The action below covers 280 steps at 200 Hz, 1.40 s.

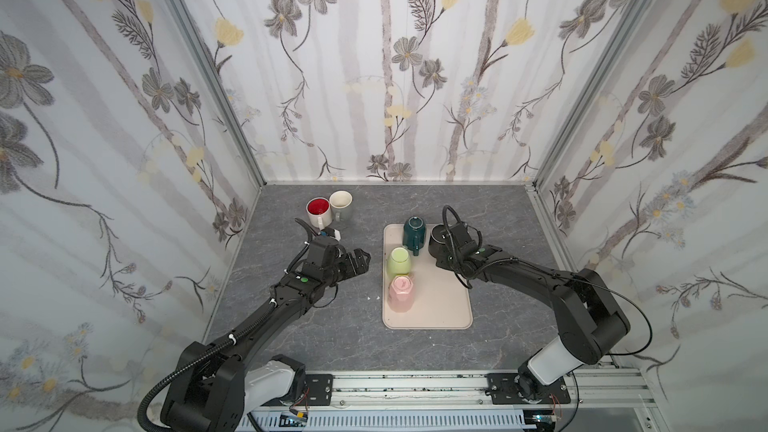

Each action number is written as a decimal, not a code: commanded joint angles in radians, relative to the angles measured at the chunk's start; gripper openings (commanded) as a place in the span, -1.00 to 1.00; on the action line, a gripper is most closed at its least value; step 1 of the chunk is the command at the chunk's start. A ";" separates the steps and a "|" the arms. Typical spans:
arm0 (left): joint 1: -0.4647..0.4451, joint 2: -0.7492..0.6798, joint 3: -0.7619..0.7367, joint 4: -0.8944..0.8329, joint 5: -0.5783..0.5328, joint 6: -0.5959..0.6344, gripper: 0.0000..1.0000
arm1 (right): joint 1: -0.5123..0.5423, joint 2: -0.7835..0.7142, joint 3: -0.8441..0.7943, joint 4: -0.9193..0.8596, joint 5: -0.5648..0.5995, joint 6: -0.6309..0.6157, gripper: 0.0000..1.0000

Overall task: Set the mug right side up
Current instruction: 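Lower the right gripper and close it on the black mug's bottom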

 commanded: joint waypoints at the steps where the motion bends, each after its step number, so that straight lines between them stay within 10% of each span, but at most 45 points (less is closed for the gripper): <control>1: -0.001 0.001 -0.007 0.040 -0.003 -0.019 1.00 | -0.008 -0.029 -0.014 -0.005 0.030 -0.018 -0.20; 280: -0.018 -0.004 -0.025 0.058 -0.011 -0.071 1.00 | -0.066 0.099 0.147 -0.082 -0.029 -0.188 -0.41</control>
